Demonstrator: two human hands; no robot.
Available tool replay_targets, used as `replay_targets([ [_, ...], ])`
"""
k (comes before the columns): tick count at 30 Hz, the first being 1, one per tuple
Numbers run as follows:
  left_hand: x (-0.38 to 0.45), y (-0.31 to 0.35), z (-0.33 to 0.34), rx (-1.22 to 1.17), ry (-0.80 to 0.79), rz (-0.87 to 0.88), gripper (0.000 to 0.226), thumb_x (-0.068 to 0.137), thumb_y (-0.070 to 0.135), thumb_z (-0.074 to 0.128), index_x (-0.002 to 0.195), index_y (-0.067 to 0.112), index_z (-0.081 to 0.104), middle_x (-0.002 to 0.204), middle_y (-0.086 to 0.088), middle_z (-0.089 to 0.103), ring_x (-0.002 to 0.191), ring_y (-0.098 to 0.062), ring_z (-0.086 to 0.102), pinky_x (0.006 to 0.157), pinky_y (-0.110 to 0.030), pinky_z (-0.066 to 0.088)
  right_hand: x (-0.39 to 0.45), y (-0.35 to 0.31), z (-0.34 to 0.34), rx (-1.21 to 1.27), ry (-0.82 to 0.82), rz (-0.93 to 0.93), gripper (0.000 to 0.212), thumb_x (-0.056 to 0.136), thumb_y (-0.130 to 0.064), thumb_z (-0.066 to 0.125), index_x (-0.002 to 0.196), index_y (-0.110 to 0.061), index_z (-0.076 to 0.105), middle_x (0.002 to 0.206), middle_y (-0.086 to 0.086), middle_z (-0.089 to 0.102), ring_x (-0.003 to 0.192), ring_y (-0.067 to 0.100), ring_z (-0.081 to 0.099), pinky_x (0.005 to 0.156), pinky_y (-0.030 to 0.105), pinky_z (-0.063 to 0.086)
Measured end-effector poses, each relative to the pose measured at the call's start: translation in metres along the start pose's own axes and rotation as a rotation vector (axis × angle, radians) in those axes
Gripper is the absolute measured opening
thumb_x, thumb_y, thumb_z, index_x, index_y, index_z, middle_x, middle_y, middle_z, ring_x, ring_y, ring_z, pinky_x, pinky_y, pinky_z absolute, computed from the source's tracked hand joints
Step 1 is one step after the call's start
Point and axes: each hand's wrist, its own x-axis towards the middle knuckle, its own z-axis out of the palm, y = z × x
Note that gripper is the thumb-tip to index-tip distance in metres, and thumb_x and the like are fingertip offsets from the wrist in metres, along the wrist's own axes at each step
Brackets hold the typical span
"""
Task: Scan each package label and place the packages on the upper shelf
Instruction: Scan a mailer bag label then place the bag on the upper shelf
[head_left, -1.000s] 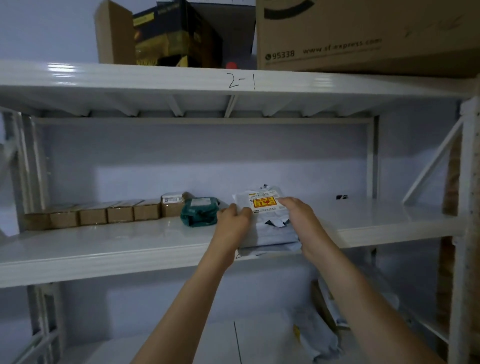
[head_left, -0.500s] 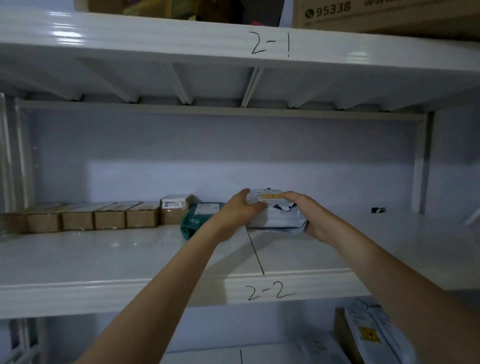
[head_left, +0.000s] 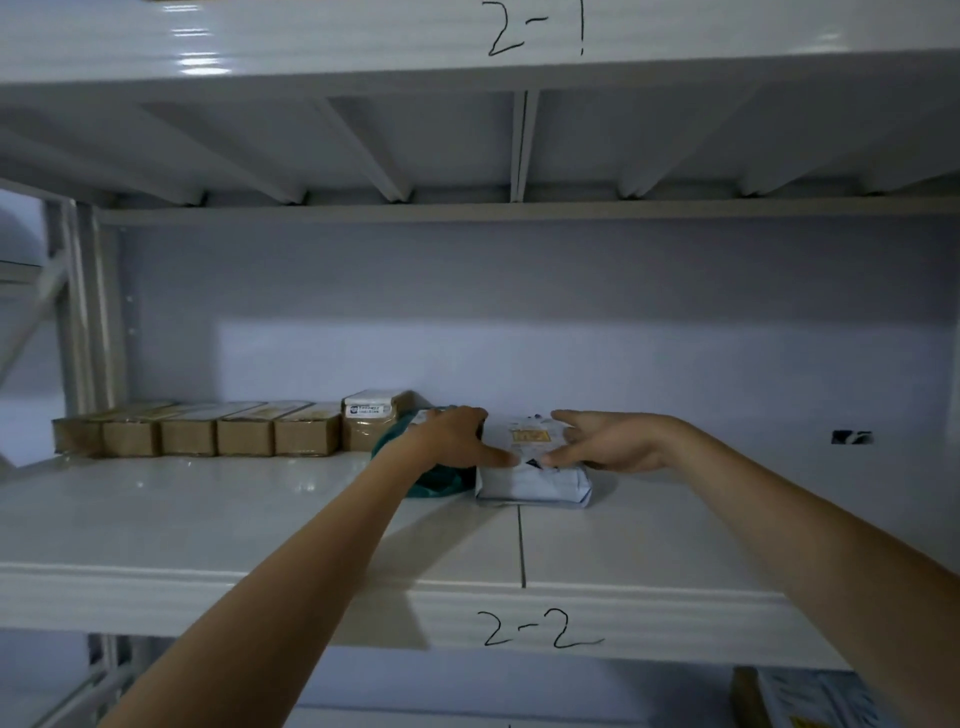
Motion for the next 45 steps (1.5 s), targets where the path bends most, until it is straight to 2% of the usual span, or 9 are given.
replay_targets([
  [6, 0.018, -0.01, 0.005, 0.166, -0.011, -0.045, 0.062, 0.091, 0.061, 0.051, 0.142, 0.026, 0.046, 0.134, -0.004, 0.06, 0.118, -0.024, 0.059, 0.103, -0.041, 0.048, 0.024, 0.007, -0.002, -0.169, 0.069, -0.041, 0.061, 0.091, -0.018, 0.073, 0.146, -0.018, 0.046, 0.142, -0.005, 0.056, 0.132, 0.012, 0.052, 0.118, 0.028, 0.034],
  [12, 0.037, -0.024, 0.023, 0.212, 0.034, -0.249, 0.08, 0.089, 0.073, 0.037, 0.142, 0.014, 0.045, 0.143, -0.017, 0.05, 0.129, -0.036, 0.048, 0.109, -0.05, 0.039, 0.051, 0.005, 0.001, -0.184, 0.08, -0.025, 0.056, 0.095, -0.017, 0.067, 0.145, -0.018, 0.043, 0.134, -0.011, 0.055, 0.12, 0.007, 0.052, 0.096, 0.009, 0.039],
  [15, 0.042, -0.026, 0.029, 0.213, 0.058, -0.291, 0.08, 0.089, 0.073, 0.036, 0.139, 0.011, 0.046, 0.145, -0.018, 0.047, 0.131, -0.038, 0.045, 0.111, -0.057, 0.033, 0.057, 0.006, 0.0, -0.164, 0.088, -0.039, 0.053, 0.095, -0.012, 0.066, 0.144, -0.015, 0.047, 0.14, -0.001, 0.058, 0.128, 0.014, 0.054, 0.111, 0.022, 0.039],
  [19, 0.039, -0.022, 0.03, 0.18, 0.098, -0.301, 0.077, 0.09, 0.071, 0.04, 0.135, 0.009, 0.049, 0.144, -0.016, 0.048, 0.132, -0.037, 0.044, 0.112, -0.061, 0.028, 0.049, 0.004, 0.009, -0.141, 0.111, -0.053, 0.045, 0.096, -0.008, 0.064, 0.134, -0.025, 0.047, 0.137, -0.003, 0.058, 0.124, 0.012, 0.054, 0.105, 0.019, 0.04],
  [24, 0.023, -0.005, 0.021, 0.111, 0.169, -0.245, 0.064, 0.092, 0.059, 0.05, 0.129, 0.006, 0.05, 0.13, -0.018, 0.057, 0.117, -0.033, 0.054, 0.1, -0.043, 0.045, 0.031, -0.008, 0.021, -0.226, 0.266, -0.008, 0.044, 0.092, -0.017, 0.069, 0.132, -0.021, 0.049, 0.125, -0.001, 0.059, 0.12, 0.02, 0.055, 0.094, 0.022, 0.046],
  [29, -0.006, 0.032, 0.007, -0.237, 0.242, -0.147, 0.054, 0.097, 0.041, 0.054, 0.135, 0.004, 0.049, 0.138, -0.017, 0.053, 0.124, -0.031, 0.051, 0.094, -0.032, 0.043, -0.013, -0.016, 0.028, -0.211, 0.57, 0.052, 0.075, 0.095, -0.031, 0.063, 0.158, -0.015, 0.027, 0.162, 0.007, 0.03, 0.144, 0.023, 0.037, 0.105, 0.026, 0.033],
  [36, -0.072, 0.113, 0.033, -0.571, 0.362, 0.044, 0.04, 0.095, 0.027, 0.057, 0.133, 0.017, 0.058, 0.135, -0.008, 0.058, 0.122, -0.02, 0.056, 0.089, -0.019, 0.036, -0.122, 0.0, 0.063, -0.017, 0.697, -0.02, 0.05, 0.096, -0.027, 0.062, 0.144, -0.023, 0.049, 0.137, 0.002, 0.058, 0.112, 0.014, 0.059, 0.081, 0.019, 0.046],
  [41, -0.117, 0.179, 0.061, -0.694, 0.424, 0.132, 0.027, 0.093, 0.019, 0.054, 0.116, 0.019, 0.068, 0.108, 0.001, 0.068, 0.095, -0.012, 0.063, 0.078, -0.021, 0.043, -0.205, 0.024, 0.082, 0.033, 0.806, -0.078, 0.034, 0.095, -0.018, 0.056, 0.129, -0.023, 0.063, 0.121, 0.002, 0.068, 0.108, 0.019, 0.066, 0.101, 0.04, 0.053],
  [45, -0.147, 0.222, 0.087, -0.821, 0.393, 0.163, 0.021, 0.091, 0.014, 0.055, 0.099, 0.022, 0.073, 0.092, 0.004, 0.071, 0.086, -0.016, 0.068, 0.08, -0.029, 0.055, -0.267, 0.052, 0.091, 0.099, 0.818, -0.068, 0.023, 0.097, -0.007, 0.053, 0.109, -0.021, 0.068, 0.105, 0.006, 0.072, 0.099, 0.029, 0.071, 0.097, 0.044, 0.056],
])
